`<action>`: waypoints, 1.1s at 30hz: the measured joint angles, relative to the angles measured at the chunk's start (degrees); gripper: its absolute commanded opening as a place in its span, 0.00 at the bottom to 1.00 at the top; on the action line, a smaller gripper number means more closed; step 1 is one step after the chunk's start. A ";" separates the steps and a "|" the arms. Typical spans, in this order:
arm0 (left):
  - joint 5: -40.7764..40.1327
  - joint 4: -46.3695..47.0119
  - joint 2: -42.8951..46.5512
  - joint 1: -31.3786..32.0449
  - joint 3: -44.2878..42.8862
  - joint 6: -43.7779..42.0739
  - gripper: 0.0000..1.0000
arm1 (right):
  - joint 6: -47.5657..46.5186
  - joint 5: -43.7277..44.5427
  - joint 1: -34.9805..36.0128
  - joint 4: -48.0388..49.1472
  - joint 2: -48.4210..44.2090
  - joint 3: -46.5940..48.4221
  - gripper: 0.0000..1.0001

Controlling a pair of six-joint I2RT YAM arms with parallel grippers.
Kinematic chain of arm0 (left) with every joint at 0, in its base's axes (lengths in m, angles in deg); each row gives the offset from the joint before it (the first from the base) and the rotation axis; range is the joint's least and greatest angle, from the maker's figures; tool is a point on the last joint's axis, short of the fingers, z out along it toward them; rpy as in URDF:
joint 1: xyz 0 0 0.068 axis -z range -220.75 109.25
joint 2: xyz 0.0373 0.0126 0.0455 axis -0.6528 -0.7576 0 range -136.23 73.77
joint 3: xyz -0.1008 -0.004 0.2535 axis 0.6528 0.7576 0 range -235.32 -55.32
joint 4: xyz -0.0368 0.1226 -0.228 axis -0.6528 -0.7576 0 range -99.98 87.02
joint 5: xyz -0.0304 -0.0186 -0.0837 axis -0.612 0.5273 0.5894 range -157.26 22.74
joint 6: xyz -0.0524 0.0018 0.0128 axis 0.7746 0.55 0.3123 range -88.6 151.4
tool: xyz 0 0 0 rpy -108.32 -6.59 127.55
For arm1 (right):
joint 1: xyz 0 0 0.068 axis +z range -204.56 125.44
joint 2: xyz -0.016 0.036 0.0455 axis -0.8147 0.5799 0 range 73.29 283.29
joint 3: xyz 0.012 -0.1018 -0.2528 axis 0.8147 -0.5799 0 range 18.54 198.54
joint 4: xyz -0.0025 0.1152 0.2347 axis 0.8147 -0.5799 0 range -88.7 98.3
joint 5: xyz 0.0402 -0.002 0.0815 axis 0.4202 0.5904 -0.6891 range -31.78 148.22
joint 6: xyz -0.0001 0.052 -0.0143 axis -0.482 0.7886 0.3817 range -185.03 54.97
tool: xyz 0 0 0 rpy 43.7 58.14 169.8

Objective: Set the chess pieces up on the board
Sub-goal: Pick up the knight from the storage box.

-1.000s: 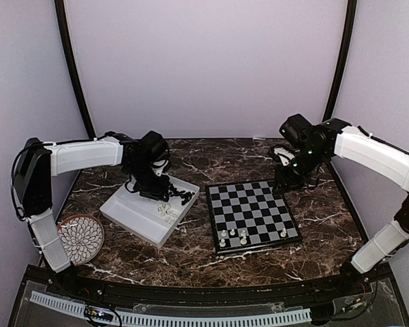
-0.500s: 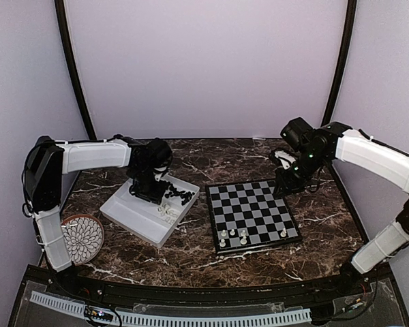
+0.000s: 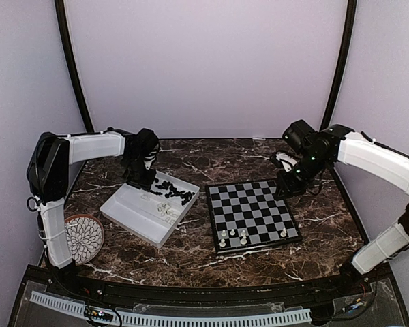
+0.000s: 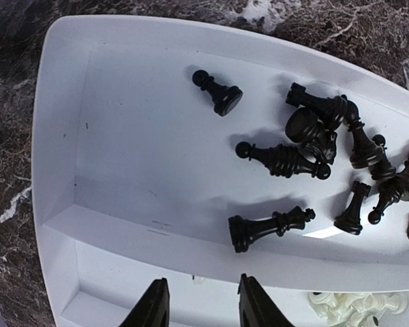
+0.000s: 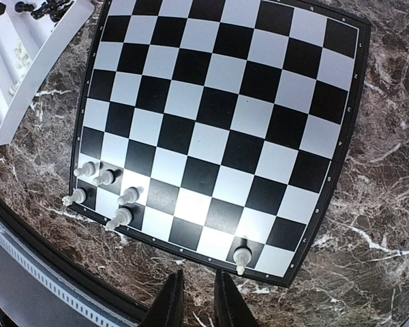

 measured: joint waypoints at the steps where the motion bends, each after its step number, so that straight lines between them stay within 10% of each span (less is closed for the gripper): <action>1: 0.74 0.00 -0.31 -0.35 0.00 -1.01 0.37 | 0.00 0.00 0.00 -0.09 -0.33 -0.15 0.18; 33: 9.09 10.32 6.88 -2.23 10.58 -9.53 0.50 | 0.87 -0.44 0.00 0.96 -2.10 -2.51 0.18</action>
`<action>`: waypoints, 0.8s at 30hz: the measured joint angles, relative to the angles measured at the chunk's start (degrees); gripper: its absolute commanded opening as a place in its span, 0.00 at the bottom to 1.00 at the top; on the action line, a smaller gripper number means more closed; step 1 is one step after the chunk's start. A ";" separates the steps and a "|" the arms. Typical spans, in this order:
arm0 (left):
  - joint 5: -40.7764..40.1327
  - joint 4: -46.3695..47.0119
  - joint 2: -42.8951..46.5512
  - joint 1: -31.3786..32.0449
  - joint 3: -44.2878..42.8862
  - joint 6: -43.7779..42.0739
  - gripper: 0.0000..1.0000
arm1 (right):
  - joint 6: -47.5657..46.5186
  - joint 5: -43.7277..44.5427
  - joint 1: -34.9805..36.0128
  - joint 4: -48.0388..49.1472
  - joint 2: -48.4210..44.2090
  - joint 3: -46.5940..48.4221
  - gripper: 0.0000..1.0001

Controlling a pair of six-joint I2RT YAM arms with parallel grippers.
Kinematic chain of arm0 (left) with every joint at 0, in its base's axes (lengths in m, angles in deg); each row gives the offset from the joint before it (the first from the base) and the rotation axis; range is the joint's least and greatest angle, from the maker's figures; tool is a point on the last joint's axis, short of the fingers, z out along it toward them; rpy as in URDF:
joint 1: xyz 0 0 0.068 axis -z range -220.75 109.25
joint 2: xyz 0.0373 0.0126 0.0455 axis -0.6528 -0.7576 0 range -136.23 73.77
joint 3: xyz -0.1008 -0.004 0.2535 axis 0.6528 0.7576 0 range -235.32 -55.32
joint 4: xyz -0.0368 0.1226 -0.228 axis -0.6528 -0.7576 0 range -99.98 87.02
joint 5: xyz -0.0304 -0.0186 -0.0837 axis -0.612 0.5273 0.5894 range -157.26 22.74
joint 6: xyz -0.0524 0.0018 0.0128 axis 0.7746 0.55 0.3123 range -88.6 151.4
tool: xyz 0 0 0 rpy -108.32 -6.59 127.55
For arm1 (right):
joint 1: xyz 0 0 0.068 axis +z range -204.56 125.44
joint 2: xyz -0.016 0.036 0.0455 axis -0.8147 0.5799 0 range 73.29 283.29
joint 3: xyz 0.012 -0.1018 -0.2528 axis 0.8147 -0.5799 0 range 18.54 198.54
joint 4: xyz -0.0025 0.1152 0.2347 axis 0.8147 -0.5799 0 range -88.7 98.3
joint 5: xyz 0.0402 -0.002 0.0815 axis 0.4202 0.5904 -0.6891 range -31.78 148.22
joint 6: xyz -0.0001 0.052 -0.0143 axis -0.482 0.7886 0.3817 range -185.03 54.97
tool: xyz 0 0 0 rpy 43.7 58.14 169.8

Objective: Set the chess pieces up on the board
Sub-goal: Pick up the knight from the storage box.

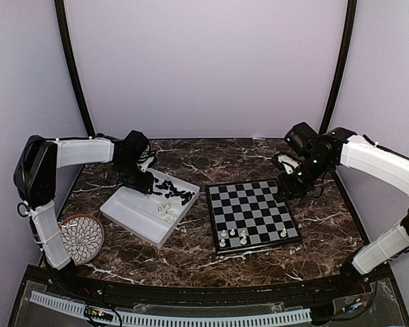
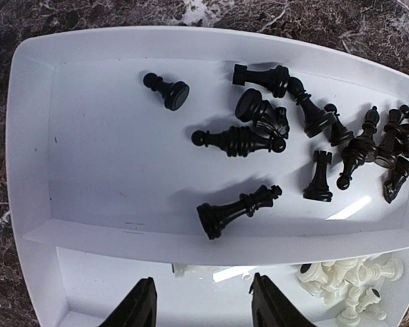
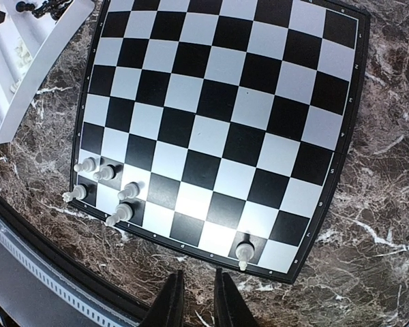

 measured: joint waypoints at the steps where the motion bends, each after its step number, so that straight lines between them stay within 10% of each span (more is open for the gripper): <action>1: 0.48 0.00 -0.52 0.00 0.00 0.13 0.50 | 0.02 0.00 0.00 0.00 0.00 0.00 0.18; 24: 8.66 8.72 -0.13 -0.74 8.68 0.76 0.49 | 0.48 -0.26 0.00 0.76 -0.02 -0.66 0.18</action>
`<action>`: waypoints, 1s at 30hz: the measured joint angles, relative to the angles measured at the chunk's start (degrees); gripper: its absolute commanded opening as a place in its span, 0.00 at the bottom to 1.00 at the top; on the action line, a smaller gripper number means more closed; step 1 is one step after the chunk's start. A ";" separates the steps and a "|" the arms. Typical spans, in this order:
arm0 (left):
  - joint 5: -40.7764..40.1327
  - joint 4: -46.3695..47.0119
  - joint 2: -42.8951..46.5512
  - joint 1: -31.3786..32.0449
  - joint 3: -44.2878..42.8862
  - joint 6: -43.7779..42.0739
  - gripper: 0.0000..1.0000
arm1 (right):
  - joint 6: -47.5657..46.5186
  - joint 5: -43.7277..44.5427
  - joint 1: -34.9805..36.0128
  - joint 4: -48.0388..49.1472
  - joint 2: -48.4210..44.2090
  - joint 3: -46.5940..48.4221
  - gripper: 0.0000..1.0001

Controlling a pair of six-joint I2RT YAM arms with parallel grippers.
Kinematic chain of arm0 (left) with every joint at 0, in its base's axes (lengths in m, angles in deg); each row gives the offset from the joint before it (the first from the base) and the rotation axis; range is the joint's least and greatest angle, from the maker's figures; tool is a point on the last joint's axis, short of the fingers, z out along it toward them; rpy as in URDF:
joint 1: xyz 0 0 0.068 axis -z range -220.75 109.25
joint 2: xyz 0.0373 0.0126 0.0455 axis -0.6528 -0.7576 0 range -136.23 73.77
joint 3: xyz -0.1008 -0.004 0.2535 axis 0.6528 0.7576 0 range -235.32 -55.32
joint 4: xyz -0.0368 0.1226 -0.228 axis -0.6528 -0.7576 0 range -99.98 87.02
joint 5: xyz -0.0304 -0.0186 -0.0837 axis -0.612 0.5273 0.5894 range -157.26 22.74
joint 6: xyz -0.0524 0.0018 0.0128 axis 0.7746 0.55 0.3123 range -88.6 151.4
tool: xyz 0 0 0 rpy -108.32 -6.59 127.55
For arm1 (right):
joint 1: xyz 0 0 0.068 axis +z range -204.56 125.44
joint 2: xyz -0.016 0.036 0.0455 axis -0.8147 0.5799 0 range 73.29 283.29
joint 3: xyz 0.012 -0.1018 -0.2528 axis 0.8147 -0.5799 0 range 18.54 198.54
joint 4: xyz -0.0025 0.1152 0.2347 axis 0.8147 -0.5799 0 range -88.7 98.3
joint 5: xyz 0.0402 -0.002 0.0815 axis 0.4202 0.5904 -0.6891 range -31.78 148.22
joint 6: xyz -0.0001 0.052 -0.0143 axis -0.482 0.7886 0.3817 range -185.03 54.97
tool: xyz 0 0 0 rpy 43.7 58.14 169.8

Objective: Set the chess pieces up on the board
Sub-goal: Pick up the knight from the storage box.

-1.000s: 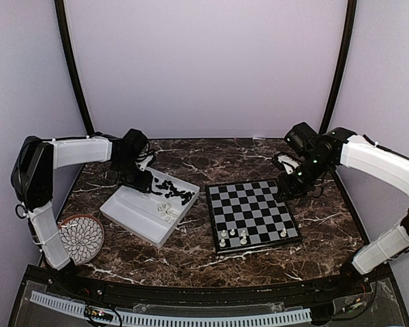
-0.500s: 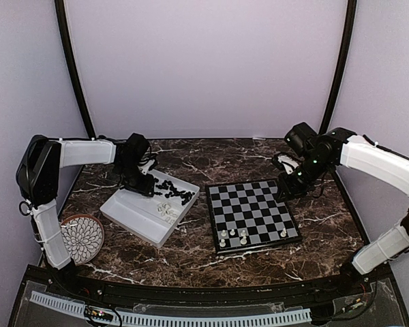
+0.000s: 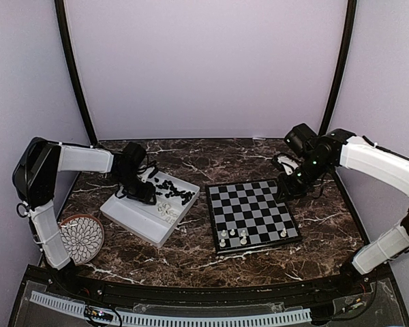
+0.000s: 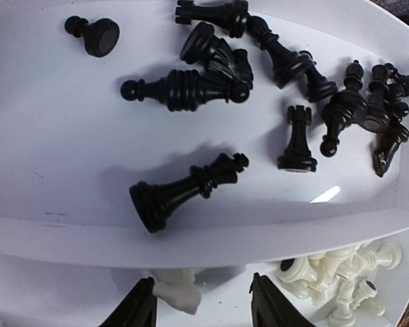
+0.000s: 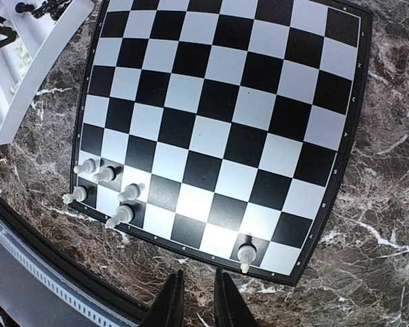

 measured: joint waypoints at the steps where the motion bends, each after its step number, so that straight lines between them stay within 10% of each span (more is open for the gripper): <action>1: 0.70 0.04 0.68 0.00 0.66 0.00 0.48 | 0.07 -0.02 0.00 0.31 0.00 -0.37 0.18; 30: -3.43 -2.03 0.52 -0.11 -4.96 6.21 0.41 | 0.22 -1.05 0.00 2.21 0.94 -2.67 0.17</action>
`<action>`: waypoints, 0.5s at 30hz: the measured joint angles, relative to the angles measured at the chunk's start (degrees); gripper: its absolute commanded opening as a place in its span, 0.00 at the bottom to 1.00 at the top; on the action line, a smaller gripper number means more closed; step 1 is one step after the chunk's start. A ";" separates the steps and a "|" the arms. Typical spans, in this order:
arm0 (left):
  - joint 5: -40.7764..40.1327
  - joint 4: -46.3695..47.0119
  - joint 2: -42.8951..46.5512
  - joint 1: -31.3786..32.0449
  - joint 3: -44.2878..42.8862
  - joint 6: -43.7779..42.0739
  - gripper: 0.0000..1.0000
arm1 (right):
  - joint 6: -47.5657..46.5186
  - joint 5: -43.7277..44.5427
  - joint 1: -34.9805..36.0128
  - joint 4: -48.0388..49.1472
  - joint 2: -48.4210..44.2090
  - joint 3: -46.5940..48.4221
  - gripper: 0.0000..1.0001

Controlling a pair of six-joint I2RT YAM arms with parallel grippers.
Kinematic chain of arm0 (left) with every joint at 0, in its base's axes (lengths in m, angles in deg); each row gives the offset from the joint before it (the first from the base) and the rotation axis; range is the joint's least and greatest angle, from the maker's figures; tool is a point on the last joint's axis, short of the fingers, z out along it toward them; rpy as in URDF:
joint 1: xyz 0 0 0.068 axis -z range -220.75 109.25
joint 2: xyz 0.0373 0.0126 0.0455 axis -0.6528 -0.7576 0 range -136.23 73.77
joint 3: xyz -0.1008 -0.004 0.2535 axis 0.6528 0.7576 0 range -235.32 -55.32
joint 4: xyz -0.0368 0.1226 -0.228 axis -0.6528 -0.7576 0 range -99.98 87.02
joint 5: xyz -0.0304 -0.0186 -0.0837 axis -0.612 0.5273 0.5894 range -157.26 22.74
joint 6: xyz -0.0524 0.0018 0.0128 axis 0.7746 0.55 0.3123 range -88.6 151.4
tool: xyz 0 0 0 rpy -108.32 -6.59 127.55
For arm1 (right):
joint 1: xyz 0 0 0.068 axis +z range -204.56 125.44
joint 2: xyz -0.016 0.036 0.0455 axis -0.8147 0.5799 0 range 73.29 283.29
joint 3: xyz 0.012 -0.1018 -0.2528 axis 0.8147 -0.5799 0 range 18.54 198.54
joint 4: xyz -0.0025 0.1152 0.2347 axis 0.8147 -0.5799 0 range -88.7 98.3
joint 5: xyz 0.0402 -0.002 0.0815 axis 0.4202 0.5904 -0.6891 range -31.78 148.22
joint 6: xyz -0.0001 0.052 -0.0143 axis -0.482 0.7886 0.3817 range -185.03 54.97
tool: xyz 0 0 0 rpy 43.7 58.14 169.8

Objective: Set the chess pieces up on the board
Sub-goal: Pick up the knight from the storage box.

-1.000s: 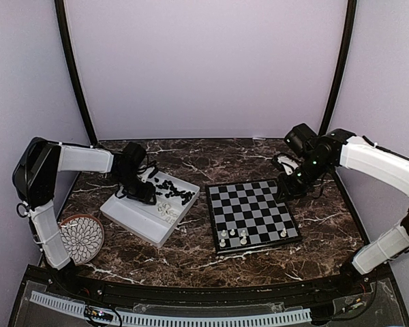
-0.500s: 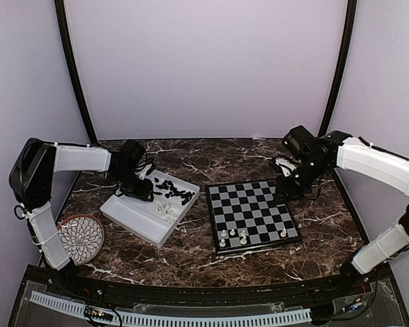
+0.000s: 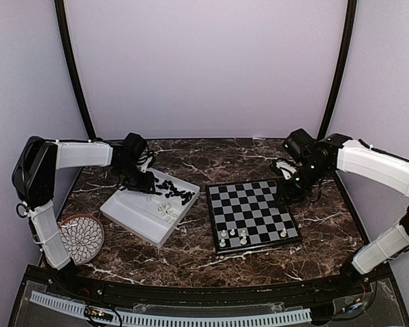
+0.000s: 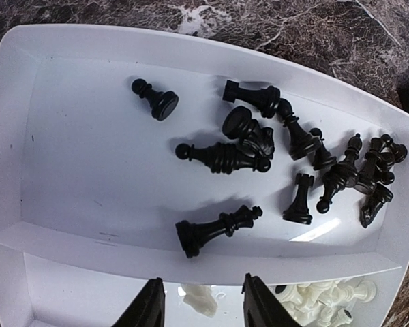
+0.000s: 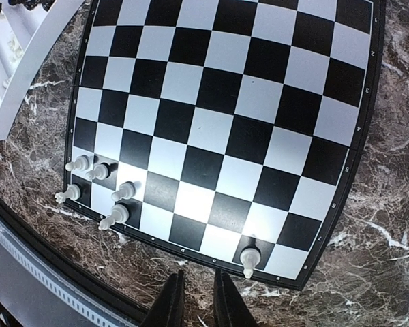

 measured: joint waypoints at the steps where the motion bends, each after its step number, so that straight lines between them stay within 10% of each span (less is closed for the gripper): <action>1: 0.00 -0.07 0.00 0.00 0.04 0.11 0.40 | 0.00 0.02 0.00 0.02 -0.11 -0.15 0.17; 15: -1.42 -1.79 0.07 0.00 1.42 1.14 0.28 | 0.17 -0.04 0.00 0.94 -0.57 -0.70 0.17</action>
